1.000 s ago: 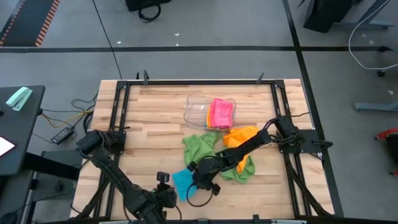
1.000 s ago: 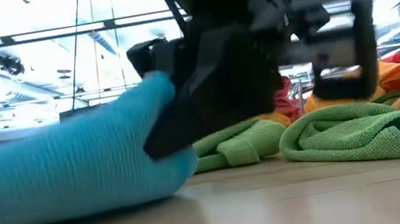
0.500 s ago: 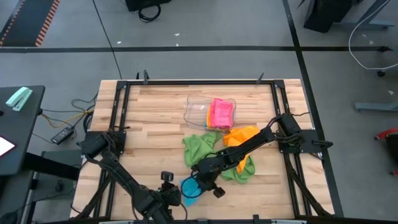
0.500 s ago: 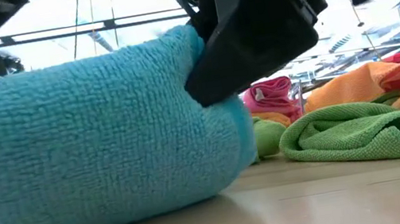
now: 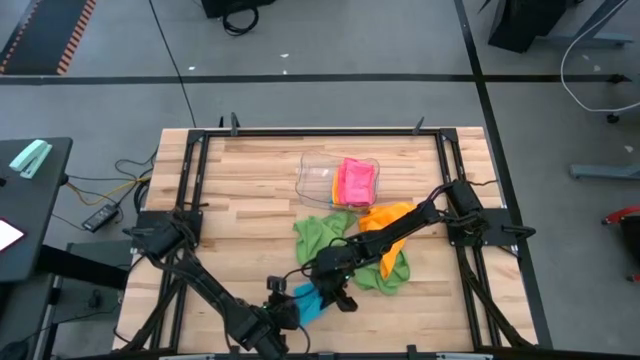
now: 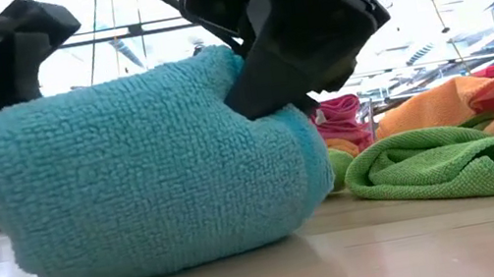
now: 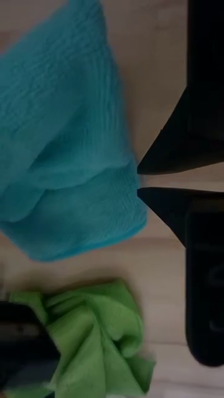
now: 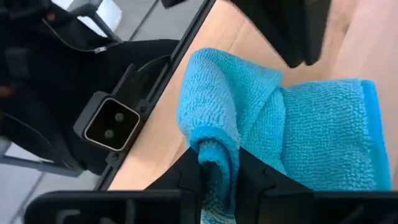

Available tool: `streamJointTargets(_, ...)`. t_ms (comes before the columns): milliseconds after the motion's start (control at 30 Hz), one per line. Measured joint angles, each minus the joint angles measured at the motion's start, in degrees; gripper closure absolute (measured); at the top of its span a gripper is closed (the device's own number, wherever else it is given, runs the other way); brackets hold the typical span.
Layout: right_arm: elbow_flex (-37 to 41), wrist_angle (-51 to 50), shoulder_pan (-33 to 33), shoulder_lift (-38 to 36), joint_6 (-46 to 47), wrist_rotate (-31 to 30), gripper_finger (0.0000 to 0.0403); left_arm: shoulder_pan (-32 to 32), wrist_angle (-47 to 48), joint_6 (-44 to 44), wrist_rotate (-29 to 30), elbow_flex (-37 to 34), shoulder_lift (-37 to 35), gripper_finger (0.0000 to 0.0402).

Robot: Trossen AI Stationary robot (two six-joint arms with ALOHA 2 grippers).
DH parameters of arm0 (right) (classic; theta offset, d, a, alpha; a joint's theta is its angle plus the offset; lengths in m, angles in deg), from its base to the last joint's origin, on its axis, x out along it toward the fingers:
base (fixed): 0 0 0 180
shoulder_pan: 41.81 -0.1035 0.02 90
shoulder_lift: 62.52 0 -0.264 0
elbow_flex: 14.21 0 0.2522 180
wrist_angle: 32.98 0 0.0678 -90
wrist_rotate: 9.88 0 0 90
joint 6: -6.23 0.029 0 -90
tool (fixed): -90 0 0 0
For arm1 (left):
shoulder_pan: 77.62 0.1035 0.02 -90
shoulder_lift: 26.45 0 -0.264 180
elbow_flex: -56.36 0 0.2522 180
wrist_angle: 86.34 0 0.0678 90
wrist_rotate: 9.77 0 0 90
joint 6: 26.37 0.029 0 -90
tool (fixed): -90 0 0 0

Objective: Fold microfiber towels
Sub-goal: Fold the blue microfiber cloth

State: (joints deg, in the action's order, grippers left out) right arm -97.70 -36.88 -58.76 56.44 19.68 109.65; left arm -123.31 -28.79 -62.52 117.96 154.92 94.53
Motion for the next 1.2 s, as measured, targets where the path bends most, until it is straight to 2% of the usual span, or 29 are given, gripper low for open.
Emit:
streamJointTargets(200, 0.0, 0.0, 0.0, 0.0, 2.7, 0.0, 0.0340, -0.1, -2.1, 2.3, 0.2, 0.0, 1.4, 0.0350)
streamJointTargets(467, 0.0, 0.1, -0.1, 0.0, 10.1, 0.0, 0.0340, -0.2, -2.2, 6.1, 3.6, 0.0, 1.4, 0.0355)
streamJointTargets(633, 0.0, 0.0, -0.1, -0.1, 12.1, -0.8, 0.0340, 1.0, -5.6, 11.5, 3.7, 0.0, 1.4, 0.0353)
streamJointTargets(833, 0.0, -1.4, -0.3, -1.3, 13.2, -3.4, 0.0340, 2.6, -8.2, 15.8, 3.0, 0.0, 2.1, 0.0358)
streamJointTargets(1200, 0.0, -7.6, -0.9, -3.5, 15.8, -11.4, 0.0340, 1.7, -7.9, 15.1, 1.6, 0.0, 2.8, 0.0363)
